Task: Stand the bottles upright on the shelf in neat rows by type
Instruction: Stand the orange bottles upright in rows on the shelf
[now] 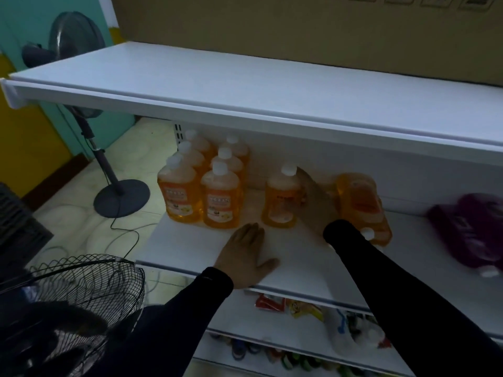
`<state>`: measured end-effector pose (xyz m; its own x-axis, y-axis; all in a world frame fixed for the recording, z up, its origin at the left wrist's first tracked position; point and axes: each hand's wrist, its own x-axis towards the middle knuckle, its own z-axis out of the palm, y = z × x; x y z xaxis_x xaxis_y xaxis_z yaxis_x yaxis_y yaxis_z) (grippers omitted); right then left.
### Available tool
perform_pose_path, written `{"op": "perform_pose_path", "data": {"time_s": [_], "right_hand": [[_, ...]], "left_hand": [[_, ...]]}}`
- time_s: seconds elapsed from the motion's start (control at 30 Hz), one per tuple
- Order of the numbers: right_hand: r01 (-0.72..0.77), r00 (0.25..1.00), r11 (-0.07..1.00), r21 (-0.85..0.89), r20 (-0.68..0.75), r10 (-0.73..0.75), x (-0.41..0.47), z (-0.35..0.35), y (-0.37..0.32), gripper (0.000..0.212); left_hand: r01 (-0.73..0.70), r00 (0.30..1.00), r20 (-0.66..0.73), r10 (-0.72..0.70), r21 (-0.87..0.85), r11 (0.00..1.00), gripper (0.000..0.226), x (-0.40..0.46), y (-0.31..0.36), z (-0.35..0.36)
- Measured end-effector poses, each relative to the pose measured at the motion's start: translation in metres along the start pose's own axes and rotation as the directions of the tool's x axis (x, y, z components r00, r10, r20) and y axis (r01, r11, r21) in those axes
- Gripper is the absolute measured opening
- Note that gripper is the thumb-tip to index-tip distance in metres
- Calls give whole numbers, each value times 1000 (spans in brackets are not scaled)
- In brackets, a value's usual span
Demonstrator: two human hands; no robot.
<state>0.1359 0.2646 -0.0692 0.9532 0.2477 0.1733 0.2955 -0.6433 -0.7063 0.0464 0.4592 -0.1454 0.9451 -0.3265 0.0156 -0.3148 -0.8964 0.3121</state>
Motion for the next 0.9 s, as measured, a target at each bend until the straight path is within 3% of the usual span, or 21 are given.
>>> {"op": "perform_pose_path", "data": {"time_s": [0.17, 0.5, 0.73, 0.83, 0.9], "right_hand": [[-27, 993, 999, -24, -113, 24, 39, 17, 3, 79], [2, 995, 998, 66, -95, 4, 70, 30, -6, 76], [2, 993, 996, -89, -120, -13, 44, 6, -6, 91], [-19, 997, 992, -123, -72, 10, 34, -5, -7, 81], [-14, 1000, 1000, -21, 7, 14, 38, -10, -14, 75]], "left_hand": [[-17, 999, -30, 18, 45, 999, 93, 0, -4, 7], [-10, 998, -55, 11, 28, 1000, 95, 0, -7, 9], [-2, 993, -114, 0, -15, 1000, 93, -1, -9, 10], [-5, 993, -121, 5, 3, 1000, 91, 1, -7, 10], [-1, 994, -108, 3, 15, 1000, 91, 1, -6, 10]]}}
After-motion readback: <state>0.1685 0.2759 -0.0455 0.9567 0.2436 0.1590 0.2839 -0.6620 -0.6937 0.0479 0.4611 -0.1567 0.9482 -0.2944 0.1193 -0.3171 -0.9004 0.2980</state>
